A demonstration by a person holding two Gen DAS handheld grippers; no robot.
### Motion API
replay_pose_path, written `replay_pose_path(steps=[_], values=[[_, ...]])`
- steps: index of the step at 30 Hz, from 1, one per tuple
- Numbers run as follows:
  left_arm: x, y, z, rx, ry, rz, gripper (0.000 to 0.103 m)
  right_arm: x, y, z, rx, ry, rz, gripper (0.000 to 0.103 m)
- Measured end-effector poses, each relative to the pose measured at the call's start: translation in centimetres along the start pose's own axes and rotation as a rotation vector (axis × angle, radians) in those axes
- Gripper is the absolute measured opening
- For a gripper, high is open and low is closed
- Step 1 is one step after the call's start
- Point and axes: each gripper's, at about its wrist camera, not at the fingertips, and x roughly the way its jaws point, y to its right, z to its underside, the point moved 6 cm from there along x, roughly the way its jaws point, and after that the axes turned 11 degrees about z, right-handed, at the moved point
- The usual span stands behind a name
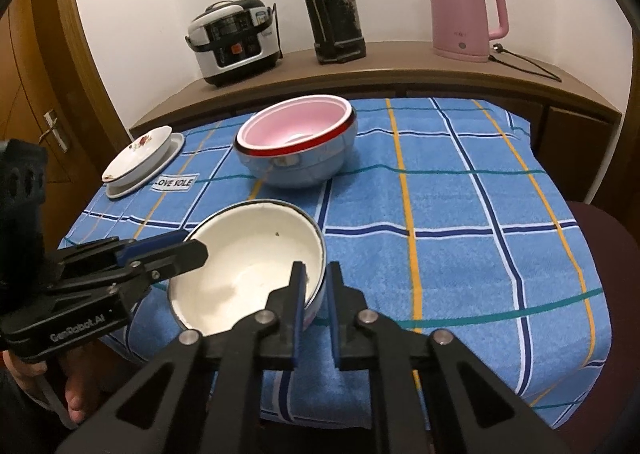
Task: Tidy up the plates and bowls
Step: 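Move both grippers to the cream enamel bowl rim and close on it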
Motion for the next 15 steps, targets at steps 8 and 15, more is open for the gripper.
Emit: replay_pose_path(steps=[8,15], values=[[0.66,-0.44,0.57,-0.033,-0.006,0.028,0.026,0.02,0.2,0.14,0.01,0.009,-0.016,0.009],[0.97,-0.25,0.58,-0.011,-0.027,-0.034,0.021,-0.26,-0.14,-0.04,0.001,0.021,-0.015,0.01]])
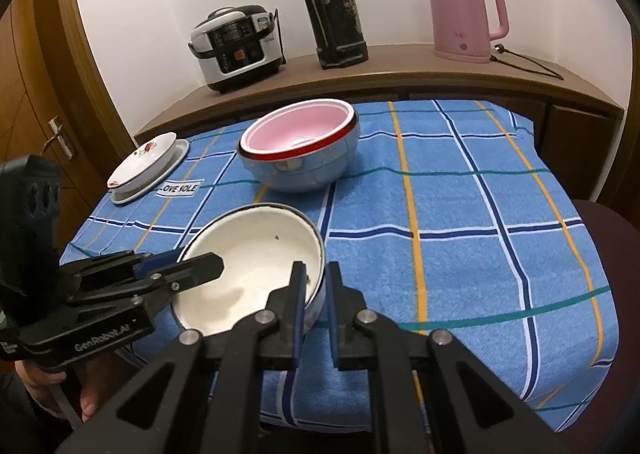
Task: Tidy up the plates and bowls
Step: 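Move both grippers to the cream enamel bowl rim and close on it, then lift the cream bowl with both grippers and carry it over the pink bowl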
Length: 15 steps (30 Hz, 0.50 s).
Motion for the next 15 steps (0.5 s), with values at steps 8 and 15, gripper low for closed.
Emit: replay_pose_path(steps=[8,15], values=[[-0.06,-0.23,-0.07,-0.012,-0.031,-0.032,0.02,0.18,-0.19,-0.09,-0.001,-0.008,0.003,0.01],[-0.46,-0.04,-0.36,0.016,-0.033,-0.077,0.02,-0.27,-0.59,-0.6,-0.02,0.006,0.004,0.01]])
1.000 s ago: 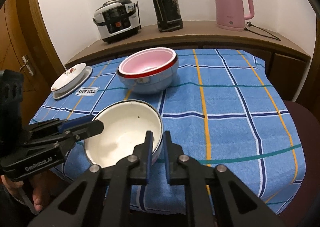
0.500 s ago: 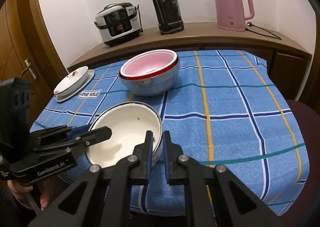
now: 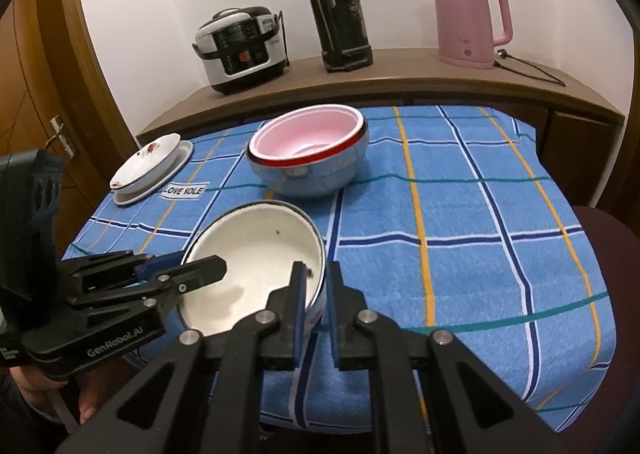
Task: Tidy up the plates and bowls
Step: 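Lift the cream bowl with both grippers and carry it over the pink bowl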
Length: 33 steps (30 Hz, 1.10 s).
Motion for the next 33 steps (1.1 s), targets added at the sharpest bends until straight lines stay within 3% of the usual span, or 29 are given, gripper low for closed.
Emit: replay_pose_path(steps=[17,33], values=[[-0.8,0.1,-1.1,0.009,0.012,-0.018,0.02,-0.8,-0.5,-1.6,-0.028,0.027,0.007,0.01],[-2.2,0.0,-3.6,0.035,0.074,-0.055,0.02,-1.3,-1.1,-3.6,-0.054,0.069,0.007,0.01]])
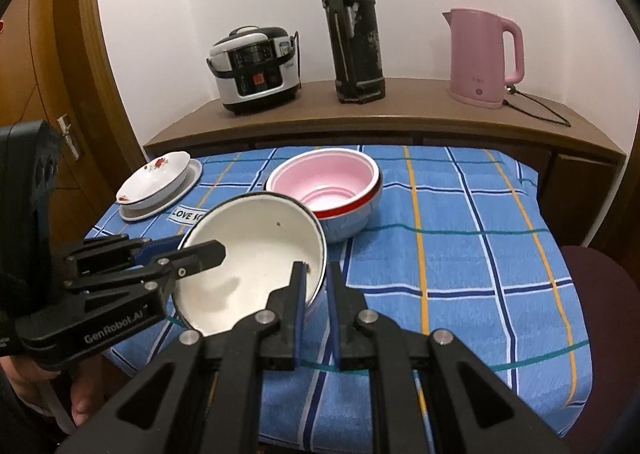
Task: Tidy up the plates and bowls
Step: 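Lift the cream bowl with both grippers and carry it over the pink bowl, then lower the cream bowl into the pink bowl with both grippers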
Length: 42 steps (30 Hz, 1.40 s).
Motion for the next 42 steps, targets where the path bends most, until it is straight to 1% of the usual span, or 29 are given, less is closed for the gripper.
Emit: replay_pose_path(steps=[8,15,21,28,34,42], values=[[-0.1,-0.4,-1.4,0.002,0.014,-0.017,0.02,-0.2,-0.4,-1.5,-0.016,0.029,0.0,0.01],[0.3,-0.6,-1.5,-0.011,0.004,-0.01,0.02,-0.5,-0.5,-2.8,-0.024,0.057,0.003,0.01],[0.3,-0.8,-2.0,-0.015,0.009,-0.003,0.02,-0.2,-0.5,-3.7,-0.034,0.061,0.003,0.01],[0.2,-1.0,-3.7,0.011,0.033,-0.02,0.02,0.2,-0.3,-5.4,-0.044,0.073,0.002,0.01],[0.8,-1.3,-5.5,0.031,0.047,-0.037,0.02,1.0,0.1,-7.0,-0.05,0.081,0.017,0.01],[2.1,-1.7,-7.4,0.041,0.042,-0.04,0.02,2.9,1.0,-8.7,-0.045,0.057,0.02,0.01]])
